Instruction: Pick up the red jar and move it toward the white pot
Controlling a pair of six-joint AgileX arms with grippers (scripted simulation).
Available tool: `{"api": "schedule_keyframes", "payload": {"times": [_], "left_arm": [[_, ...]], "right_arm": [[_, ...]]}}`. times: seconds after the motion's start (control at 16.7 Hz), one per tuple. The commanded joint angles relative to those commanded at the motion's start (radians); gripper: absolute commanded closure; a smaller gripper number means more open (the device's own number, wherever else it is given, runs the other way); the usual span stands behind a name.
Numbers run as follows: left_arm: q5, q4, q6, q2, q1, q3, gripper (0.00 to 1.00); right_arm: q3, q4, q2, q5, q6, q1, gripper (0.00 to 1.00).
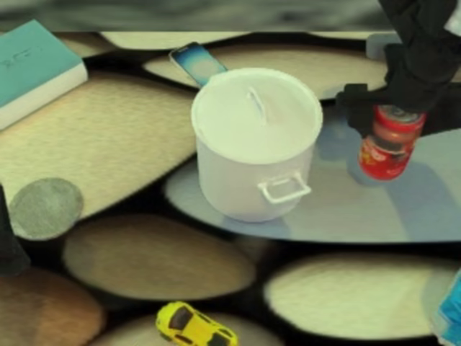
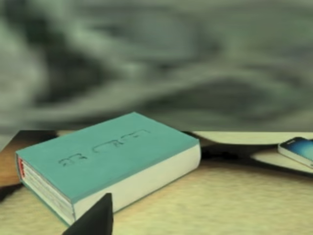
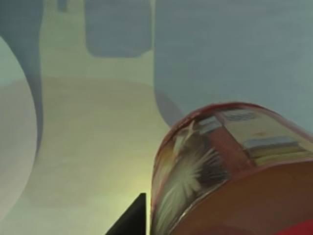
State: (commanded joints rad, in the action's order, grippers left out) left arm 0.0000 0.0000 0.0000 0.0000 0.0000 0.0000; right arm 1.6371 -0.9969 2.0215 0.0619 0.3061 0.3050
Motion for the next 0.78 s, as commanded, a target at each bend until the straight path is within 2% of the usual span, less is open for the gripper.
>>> {"api": "schedule_keyframes", "payload": {"times": [0.24,0.6,0.78], "left_arm": [[0.000,0.000,0.000,0.000,0.000,0.000,0.00],[0.000,0.000,0.000,0.000,0.000,0.000,0.00],[0.000,0.000,0.000,0.000,0.000,0.000,0.00]], "right_arm": [[0.000,0.001,0.006,-0.003,0.000,-0.004,1.00],[-0.088,0.148,0.055,-0.001,-0.001,-0.003,1.00],[-0.105,0.170,0.065,0.000,-0.002,-0.003,1.00]]}}
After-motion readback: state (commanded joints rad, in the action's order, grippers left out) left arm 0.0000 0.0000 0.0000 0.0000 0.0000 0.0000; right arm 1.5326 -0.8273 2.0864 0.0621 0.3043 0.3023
